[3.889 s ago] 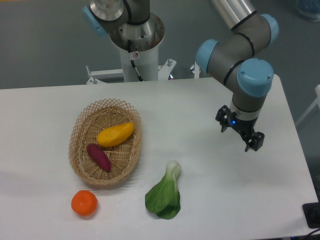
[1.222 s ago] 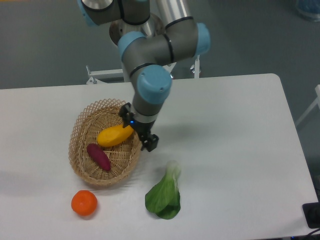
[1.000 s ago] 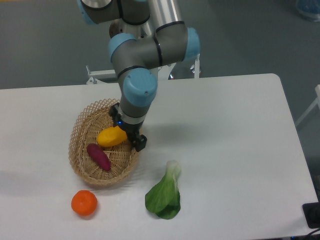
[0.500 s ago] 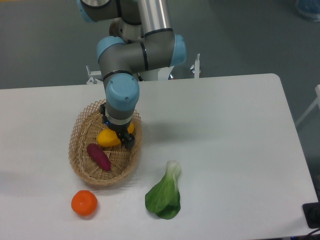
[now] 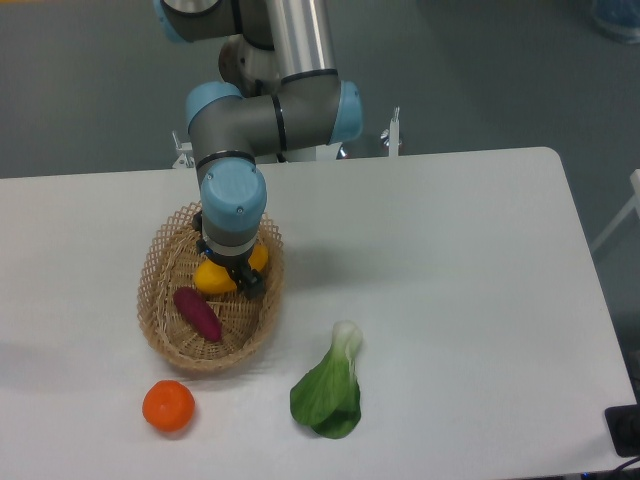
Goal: Pick up the mango from the basket
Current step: 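Close the gripper around the yellow mango inside the basket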
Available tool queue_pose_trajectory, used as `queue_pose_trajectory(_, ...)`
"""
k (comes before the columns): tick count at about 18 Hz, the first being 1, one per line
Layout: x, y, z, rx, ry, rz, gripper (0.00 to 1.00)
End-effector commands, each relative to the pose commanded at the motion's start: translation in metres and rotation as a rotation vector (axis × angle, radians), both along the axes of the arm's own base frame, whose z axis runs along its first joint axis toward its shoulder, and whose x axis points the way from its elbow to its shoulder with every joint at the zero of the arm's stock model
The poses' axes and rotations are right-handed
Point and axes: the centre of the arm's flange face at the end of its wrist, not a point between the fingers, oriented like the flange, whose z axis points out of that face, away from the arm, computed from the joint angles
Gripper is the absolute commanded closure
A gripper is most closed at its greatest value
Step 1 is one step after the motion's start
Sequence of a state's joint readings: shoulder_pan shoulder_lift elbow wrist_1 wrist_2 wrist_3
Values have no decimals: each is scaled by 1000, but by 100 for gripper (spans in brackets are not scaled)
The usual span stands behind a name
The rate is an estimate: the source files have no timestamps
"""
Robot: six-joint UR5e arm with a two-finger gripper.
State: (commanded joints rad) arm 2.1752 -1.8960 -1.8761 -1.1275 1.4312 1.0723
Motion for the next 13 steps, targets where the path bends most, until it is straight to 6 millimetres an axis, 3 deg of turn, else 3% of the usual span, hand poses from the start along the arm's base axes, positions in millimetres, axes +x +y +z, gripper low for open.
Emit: queue_pose_trajectory(13,15,9,-13,-3,42,-12,0)
